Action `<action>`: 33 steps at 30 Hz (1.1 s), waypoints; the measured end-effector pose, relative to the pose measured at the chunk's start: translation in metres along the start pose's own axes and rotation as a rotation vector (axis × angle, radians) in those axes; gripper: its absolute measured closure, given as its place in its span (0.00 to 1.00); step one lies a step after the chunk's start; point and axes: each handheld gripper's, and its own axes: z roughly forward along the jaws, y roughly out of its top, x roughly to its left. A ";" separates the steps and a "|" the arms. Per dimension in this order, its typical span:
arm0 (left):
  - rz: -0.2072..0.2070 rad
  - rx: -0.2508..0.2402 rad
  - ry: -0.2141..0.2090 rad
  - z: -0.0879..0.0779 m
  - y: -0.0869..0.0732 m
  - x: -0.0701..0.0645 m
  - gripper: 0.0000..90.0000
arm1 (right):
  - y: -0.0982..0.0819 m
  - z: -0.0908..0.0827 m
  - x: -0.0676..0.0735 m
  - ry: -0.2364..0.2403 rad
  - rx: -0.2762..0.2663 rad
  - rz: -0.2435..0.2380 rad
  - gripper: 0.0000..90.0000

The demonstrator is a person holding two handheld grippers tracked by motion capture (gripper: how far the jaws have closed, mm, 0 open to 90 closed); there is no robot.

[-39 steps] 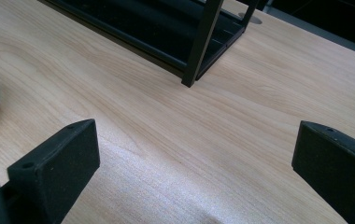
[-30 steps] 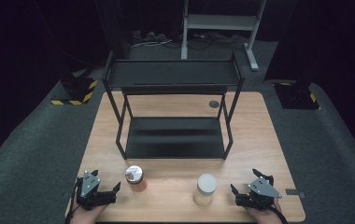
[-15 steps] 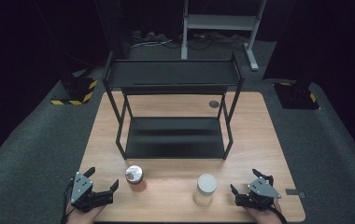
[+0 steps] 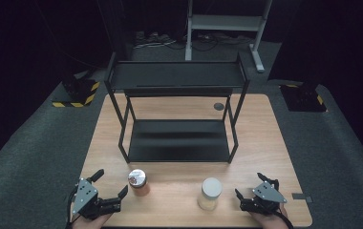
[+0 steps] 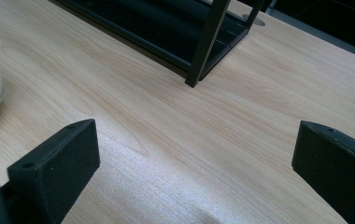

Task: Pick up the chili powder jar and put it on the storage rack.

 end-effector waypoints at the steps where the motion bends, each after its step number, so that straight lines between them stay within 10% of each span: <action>1: 0.004 -0.001 -0.002 0.000 0.000 -0.001 0.00 | 0.000 0.000 0.000 0.000 0.000 -0.001 0.00; 33: 0.033 0.028 -0.091 0.040 -0.002 -0.017 0.00 | 0.002 0.001 -0.001 0.024 0.008 -0.034 0.00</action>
